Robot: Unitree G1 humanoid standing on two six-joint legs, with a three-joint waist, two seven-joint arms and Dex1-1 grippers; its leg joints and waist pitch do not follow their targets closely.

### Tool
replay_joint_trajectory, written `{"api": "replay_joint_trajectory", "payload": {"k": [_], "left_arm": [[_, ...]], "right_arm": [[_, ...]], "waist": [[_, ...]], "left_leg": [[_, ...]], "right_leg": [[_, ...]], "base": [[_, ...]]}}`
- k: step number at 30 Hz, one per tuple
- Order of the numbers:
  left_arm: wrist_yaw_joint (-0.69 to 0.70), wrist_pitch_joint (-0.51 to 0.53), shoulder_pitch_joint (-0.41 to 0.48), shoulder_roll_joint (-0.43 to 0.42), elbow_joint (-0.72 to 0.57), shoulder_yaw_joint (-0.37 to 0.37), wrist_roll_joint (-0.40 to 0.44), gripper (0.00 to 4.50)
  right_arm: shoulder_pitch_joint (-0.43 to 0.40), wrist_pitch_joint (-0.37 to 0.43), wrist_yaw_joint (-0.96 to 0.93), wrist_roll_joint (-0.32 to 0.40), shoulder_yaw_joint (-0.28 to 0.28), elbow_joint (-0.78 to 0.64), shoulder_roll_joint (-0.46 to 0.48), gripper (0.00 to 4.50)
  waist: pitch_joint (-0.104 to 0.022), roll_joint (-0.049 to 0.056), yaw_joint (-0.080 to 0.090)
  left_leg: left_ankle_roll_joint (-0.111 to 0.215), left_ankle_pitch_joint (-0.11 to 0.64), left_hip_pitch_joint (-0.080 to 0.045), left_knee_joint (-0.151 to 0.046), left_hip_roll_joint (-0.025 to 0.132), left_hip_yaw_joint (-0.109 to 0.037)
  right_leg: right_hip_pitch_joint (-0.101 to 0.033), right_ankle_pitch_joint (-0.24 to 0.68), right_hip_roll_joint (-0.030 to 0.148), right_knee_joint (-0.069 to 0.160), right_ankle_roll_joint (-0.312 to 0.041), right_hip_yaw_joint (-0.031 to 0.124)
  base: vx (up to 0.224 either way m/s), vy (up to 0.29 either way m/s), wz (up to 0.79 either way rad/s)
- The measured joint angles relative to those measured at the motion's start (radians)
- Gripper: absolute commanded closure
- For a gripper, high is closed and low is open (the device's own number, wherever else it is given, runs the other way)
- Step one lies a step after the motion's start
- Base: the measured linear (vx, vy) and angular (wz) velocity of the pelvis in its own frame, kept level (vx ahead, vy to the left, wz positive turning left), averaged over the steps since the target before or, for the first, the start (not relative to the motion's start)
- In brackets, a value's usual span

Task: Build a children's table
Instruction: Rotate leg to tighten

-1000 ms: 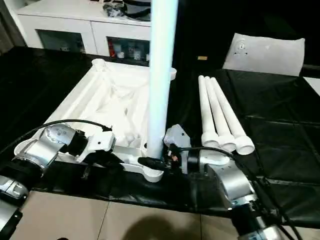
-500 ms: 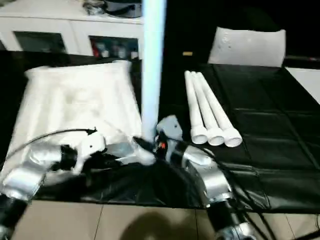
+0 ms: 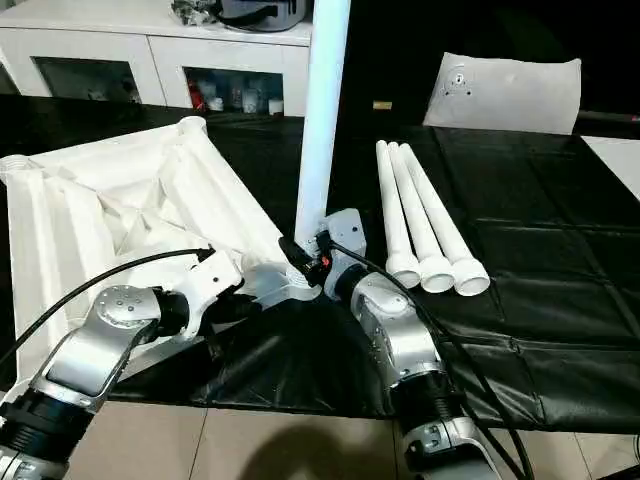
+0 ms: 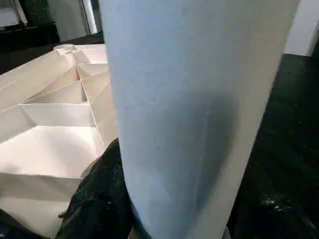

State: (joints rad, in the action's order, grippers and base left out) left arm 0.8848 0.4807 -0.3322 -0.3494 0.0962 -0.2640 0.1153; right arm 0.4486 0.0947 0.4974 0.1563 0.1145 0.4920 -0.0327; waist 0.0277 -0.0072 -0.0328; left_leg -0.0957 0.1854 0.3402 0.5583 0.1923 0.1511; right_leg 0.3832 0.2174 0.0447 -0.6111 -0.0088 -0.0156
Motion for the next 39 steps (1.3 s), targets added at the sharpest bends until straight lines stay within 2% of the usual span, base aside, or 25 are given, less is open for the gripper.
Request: {"api": "replay_joint_trajectory", "payload": {"k": [6,12,16,21,27,34,39], "left_arm": [[0.003,-0.018,-0.02,-0.012,0.009,-0.019,0.0,4.5],[0.008,-0.063,-0.031,-0.024,0.039,-0.028,-0.001,4.5],[0.035,-0.109,-0.062,-0.036,0.082,-0.047,-0.005,4.5],[0.079,-0.176,-0.106,-0.059,0.156,-0.054,-0.012,4.5],[0.164,-0.282,-0.131,-0.101,0.211,-0.062,-0.033,4.5],[0.328,-0.42,-0.168,-0.172,0.284,-0.097,-0.047,4.5],[0.4,-0.476,-0.195,-0.182,0.316,-0.126,-0.047,4.5]], "right_arm": [[-0.004,-0.012,-0.006,-0.011,-0.01,0.039,0.007,1.42],[-0.03,-0.011,0.034,-0.003,-0.01,0.0,-0.01,0.92],[-0.115,-0.012,0.102,0.002,0.005,-0.081,-0.076,0.53],[-0.206,0.037,0.203,0.023,0.011,-0.174,-0.173,0.1],[-0.28,0.07,0.34,0.073,0.008,-0.251,-0.286,0.1],[-0.267,0.08,0.472,0.104,-0.004,-0.337,-0.418,0.1],[-0.233,0.078,0.519,0.103,0.016,-0.331,-0.421,0.1]], "waist": [[0.001,0.002,-0.004],[0.003,0.007,-0.01],[0.004,0.008,-0.024],[0.007,0.014,-0.023],[0.012,0.021,-0.025],[0.012,0.022,-0.033],[0.012,0.022,-0.034]], "left_leg": [[0.0,0.0,0.004,-0.001,0.0,0.0],[0.0,0.0,0.005,-0.001,0.0,-0.001],[0.0,0.0,0.007,-0.001,0.0,-0.001],[0.001,0.001,0.008,-0.001,0.0,0.0],[0.001,0.001,0.012,-0.002,0.0,0.0],[0.002,0.001,0.013,0.0,0.001,0.003],[0.004,0.002,0.012,0.004,0.0,0.004]], "right_leg": [[0.001,0.0,0.0,0.001,0.0,0.0],[0.001,-0.001,0.0,0.001,-0.002,-0.001],[0.002,0.0,0.001,0.003,-0.001,-0.001],[0.002,-0.002,0.0,0.004,-0.003,-0.002],[0.007,-0.002,0.0,0.004,-0.003,-0.002],[0.007,-0.002,0.001,0.004,-0.003,-0.003],[0.007,-0.002,0.002,0.002,-0.003,-0.003]], "base": [[0.0,0.0,0.0],[0.0,0.0,0.0],[0.0,0.0,0.0],[0.0,0.0,0.0],[0.0,0.0,0.0],[0.0,0.0,0.0],[0.0,0.0,0.0]]}}
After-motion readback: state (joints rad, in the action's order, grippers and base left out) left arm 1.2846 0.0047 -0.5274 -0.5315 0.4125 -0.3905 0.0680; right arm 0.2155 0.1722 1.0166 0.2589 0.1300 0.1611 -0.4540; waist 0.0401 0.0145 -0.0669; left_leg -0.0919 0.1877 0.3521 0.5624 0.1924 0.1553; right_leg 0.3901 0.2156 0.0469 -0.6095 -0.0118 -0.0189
